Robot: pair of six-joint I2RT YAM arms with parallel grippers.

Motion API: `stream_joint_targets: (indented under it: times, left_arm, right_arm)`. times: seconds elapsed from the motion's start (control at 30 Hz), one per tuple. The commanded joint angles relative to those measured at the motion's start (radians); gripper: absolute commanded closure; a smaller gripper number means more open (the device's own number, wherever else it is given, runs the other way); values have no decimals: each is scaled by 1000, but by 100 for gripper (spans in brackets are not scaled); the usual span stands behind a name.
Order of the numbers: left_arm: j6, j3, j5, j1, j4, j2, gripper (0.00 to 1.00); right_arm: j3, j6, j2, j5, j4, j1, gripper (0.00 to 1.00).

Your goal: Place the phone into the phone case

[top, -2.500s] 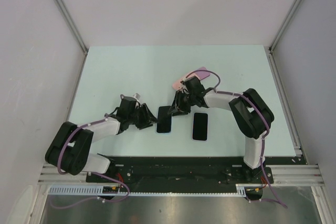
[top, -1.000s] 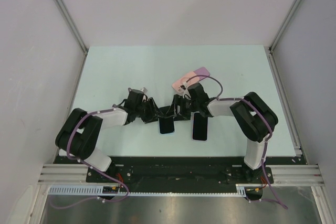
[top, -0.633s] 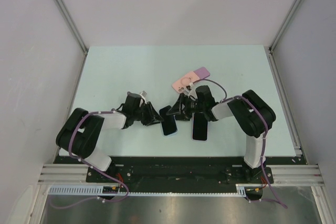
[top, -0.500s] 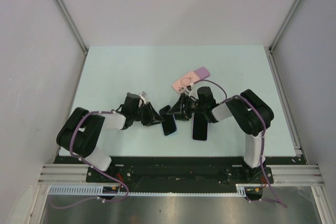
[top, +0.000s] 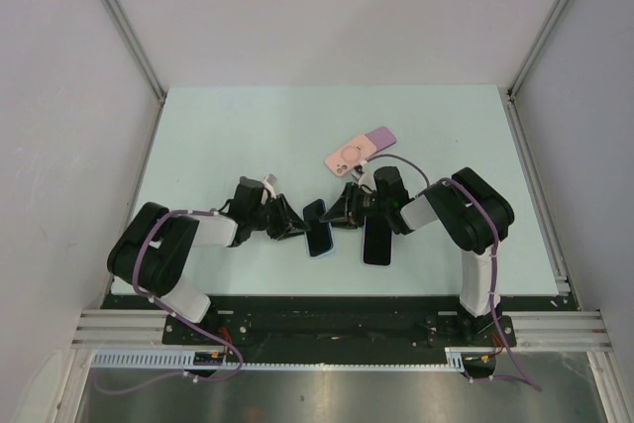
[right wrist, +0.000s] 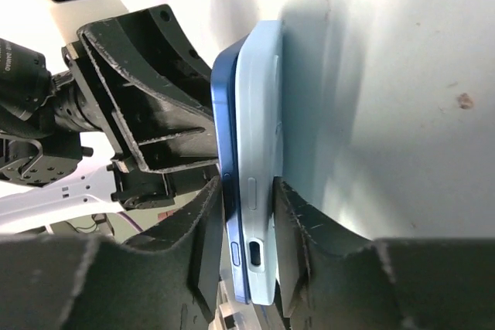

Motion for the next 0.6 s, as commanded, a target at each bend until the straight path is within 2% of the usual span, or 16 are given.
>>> stream_joint_targets:
  times: [0.0, 0.1, 0.13, 0.17, 0.33, 0.47, 0.53, 0.57]
  left_arm:
    - [22, -23, -3, -28, -79, 19, 68]
    - [22, -26, -6, -27, -84, 16, 66]
    - [22, -26, -6, -27, -84, 16, 66]
    - [22, -29, -7, -27, -84, 16, 65]
    - [24, -32, -9, -27, -87, 27, 62]
    - [20, -26, -12, -28, -86, 28, 61]
    - [20, -26, -13, -30, -86, 27, 61]
    - [22, -31, -13, -28, -86, 25, 62]
  right_arm:
    - [13, -11, -48, -34, 38, 11, 69]
    - [13, -15, -48, -24, 34, 11, 84]
    - [13, -15, -51, -23, 32, 13, 95]
    - [13, -18, -53, -20, 32, 13, 100]
    - [14, -60, -77, 15, -49, 22, 100]
    - [19, -63, -86, 2, -74, 22, 68]
    - [22, -67, -88, 2, -84, 22, 61]
    - [23, -69, -88, 6, -90, 22, 60]
